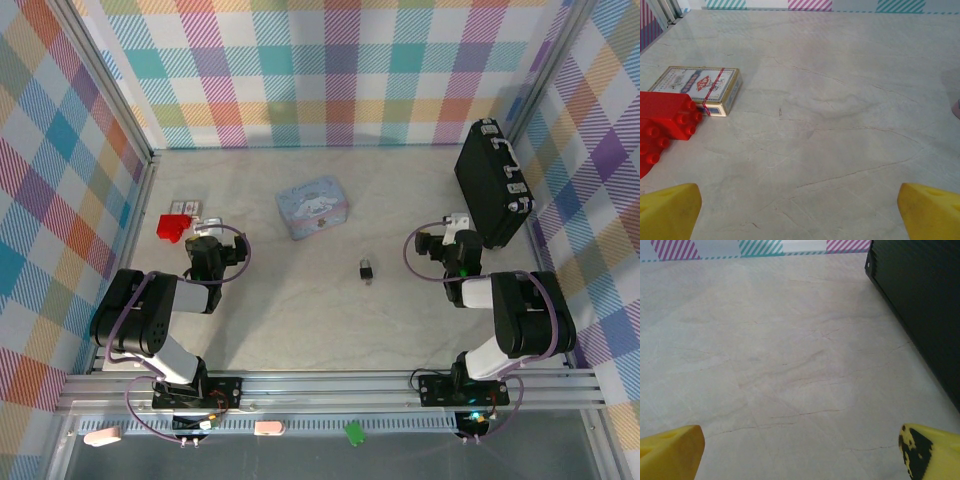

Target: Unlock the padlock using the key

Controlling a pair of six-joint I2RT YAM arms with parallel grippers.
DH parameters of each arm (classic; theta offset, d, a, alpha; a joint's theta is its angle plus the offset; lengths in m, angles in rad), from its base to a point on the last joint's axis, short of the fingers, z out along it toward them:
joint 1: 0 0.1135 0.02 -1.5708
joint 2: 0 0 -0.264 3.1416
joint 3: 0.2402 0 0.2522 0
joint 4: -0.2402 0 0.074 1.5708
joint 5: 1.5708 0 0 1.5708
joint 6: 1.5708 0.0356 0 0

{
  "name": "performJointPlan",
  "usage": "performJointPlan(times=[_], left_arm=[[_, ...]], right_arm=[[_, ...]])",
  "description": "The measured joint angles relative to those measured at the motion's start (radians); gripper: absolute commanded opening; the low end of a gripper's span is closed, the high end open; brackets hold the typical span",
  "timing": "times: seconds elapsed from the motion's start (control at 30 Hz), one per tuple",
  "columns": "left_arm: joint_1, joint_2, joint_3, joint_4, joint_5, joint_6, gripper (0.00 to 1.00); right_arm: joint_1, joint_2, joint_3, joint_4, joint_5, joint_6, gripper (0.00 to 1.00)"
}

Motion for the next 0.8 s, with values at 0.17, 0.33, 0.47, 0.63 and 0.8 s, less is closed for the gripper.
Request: performJointPlan(times=[0.17, 0.33, 0.47, 0.63, 0.8], left_arm=[[0.000, 0.000, 0.000, 0.000, 0.000, 0.000, 1.00], [0.000, 0.000, 0.000, 0.000, 0.000, 0.000, 1.00], [0.000, 0.000, 0.000, 0.000, 0.000, 0.000, 1.00], [0.000, 0.000, 0.000, 0.000, 0.000, 0.000, 1.00], [0.000, 0.000, 0.000, 0.000, 0.000, 0.000, 1.00]], right_arm=[[0.000, 0.000, 0.000, 0.000, 0.000, 0.008, 0.99], [0.000, 0.000, 0.000, 0.000, 0.000, 0.011, 0.99], [0.000, 0.000, 0.000, 0.000, 0.000, 0.011, 0.99], [0.000, 0.000, 0.000, 0.000, 0.000, 0.011, 0.99], [-0.001, 0.000, 0.000, 0.000, 0.000, 0.011, 0.99]])
